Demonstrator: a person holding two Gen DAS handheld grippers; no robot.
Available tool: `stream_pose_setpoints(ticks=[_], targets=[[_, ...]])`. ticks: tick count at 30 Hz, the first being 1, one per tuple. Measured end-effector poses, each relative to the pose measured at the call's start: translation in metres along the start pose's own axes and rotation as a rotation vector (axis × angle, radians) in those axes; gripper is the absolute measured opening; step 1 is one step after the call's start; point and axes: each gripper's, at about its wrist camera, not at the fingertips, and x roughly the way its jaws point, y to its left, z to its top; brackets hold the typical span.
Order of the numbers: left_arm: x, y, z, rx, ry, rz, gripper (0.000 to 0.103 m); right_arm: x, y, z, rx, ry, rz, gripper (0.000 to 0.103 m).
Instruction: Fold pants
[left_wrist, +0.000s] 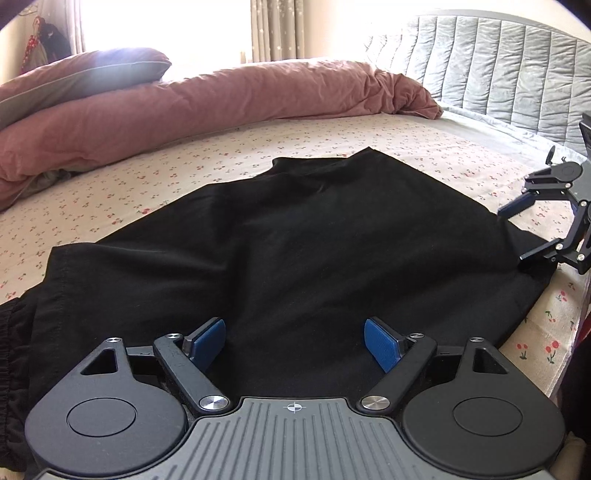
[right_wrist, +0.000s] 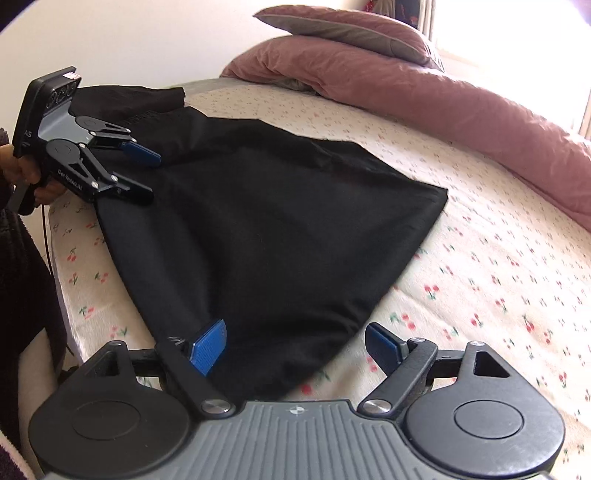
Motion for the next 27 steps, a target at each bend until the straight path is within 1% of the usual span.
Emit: stream_pose_setpoints(ticks=[3,5,6,8,9,10,11,12,13,14,17,18,21,22,25,27], targets=[[-0.005,-0.001,0.009,-0.044,-0.016,-0.026,0.085,-0.012,-0.011,-0.001,0.065,0.046,-0.013,0.08],[-0.009,-0.005,0.013,-0.065,-0.037,-0.058,0.086,-0.021,-0.015,0.003,0.128,0.042,-0.014,0.08],[-0.01,-0.008,0.015,-0.071,-0.043,-0.07,0.086,-0.024,-0.018,0.005,0.166,0.04,-0.001,0.08],[-0.01,-0.017,0.019,-0.073,-0.054,-0.096,0.087,-0.028,-0.024,0.01,0.278,0.024,0.07,0.08],[-0.01,-0.023,0.021,-0.07,-0.058,-0.109,0.087,-0.028,-0.026,0.011,0.324,0.023,0.109,0.077],[-0.009,-0.028,0.022,-0.068,-0.062,-0.124,0.087,-0.027,-0.029,0.012,0.366,0.03,0.147,0.071],[-0.008,-0.033,0.023,-0.067,-0.065,-0.137,0.087,-0.025,-0.03,0.012,0.401,0.044,0.177,0.068],[-0.007,-0.037,0.024,-0.068,-0.066,-0.151,0.087,-0.022,-0.031,0.012,0.431,0.06,0.196,0.062],[-0.005,-0.043,0.024,-0.067,-0.067,-0.166,0.087,-0.018,-0.033,0.011,0.47,0.082,0.217,0.058],[-0.004,-0.048,0.024,-0.067,-0.068,-0.179,0.087,-0.016,-0.036,0.009,0.502,0.097,0.231,0.057],[0.0,-0.065,0.023,-0.049,-0.064,-0.219,0.087,-0.008,-0.044,-0.001,0.6,0.142,0.246,0.05],[0.001,-0.072,0.023,-0.034,-0.067,-0.227,0.087,-0.006,-0.047,-0.005,0.634,0.149,0.263,0.045],[0.004,-0.091,0.021,0.019,-0.066,-0.246,0.087,-0.004,-0.048,-0.01,0.672,0.169,0.337,0.03],[0.005,-0.098,0.022,0.04,-0.066,-0.253,0.087,-0.004,-0.047,-0.01,0.675,0.171,0.343,0.024],[0.007,-0.114,0.023,0.078,-0.072,-0.268,0.087,-0.006,-0.047,-0.005,0.696,0.148,0.352,0.013],[0.009,-0.123,0.026,0.094,-0.08,-0.277,0.087,-0.011,-0.047,0.0,0.698,0.116,0.365,0.011]])
